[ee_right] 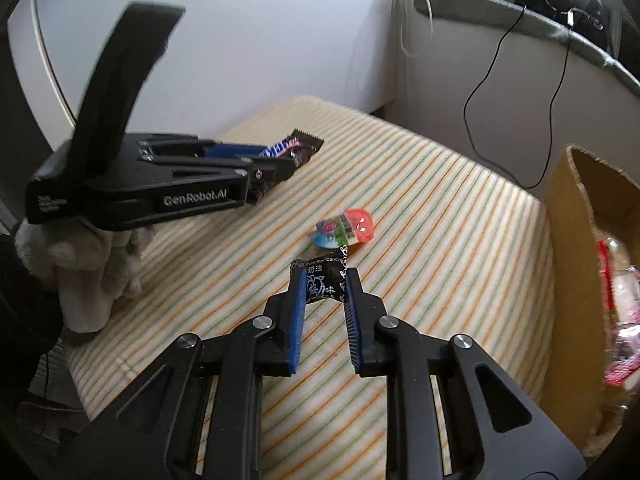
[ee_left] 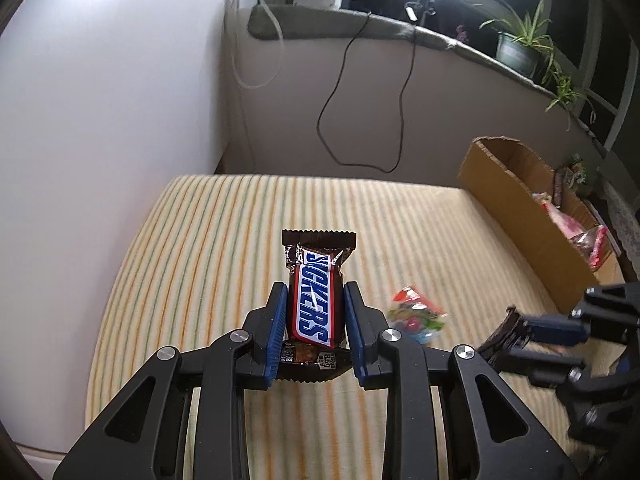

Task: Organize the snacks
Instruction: 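Carry the Snickers bar and black candy pack over the box with both tools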

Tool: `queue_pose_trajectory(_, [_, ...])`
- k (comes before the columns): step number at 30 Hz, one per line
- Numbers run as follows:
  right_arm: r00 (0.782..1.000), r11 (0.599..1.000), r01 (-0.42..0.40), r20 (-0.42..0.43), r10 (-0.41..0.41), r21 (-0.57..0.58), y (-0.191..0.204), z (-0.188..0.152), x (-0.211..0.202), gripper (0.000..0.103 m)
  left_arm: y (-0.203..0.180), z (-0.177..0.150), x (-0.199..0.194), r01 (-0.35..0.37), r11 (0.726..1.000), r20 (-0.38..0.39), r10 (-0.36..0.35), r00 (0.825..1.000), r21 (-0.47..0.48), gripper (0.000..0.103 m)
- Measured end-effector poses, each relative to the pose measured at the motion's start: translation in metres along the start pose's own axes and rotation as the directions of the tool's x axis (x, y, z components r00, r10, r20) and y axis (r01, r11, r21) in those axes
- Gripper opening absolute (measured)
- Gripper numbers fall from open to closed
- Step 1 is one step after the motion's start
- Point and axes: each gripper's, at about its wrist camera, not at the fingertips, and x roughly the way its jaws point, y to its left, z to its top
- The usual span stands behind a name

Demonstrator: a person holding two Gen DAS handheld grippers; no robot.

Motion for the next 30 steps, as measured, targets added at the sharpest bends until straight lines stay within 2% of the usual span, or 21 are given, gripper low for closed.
queue_pose_trajectory(6, [0.998, 0.999, 0.024, 0.065, -0.027, 0.041, -0.022, 0.003, -0.038, 0.019, -0.027, 0.016, -0.007, 0.037, 0.999, 0.035, -0.038, 0.999, 0.030, 0.026])
queue_pose_trajectory(14, [0.985, 0.988, 0.091, 0.135, -0.107, 0.124, -0.072, 0.001, -0.085, 0.019, -0.074, 0.039, 0.000, 0.106, 0.992, 0.055, -0.110, 0.992, 0.072, 0.026])
queue_pose_trajectory(24, [0.964, 0.959, 0.177, 0.158, -0.214, 0.220, -0.141, -0.006, -0.120, 0.019, -0.133, 0.063, 0.017, 0.171, 0.977, 0.045, -0.178, 0.983, 0.130, 0.026])
queue_pose_trajectory(30, [0.954, 0.938, 0.214, 0.147, -0.260, 0.271, -0.180, -0.011, -0.128, 0.019, -0.162, 0.073, 0.031, 0.201, 0.967, 0.025, -0.208, 0.978, 0.153, 0.026])
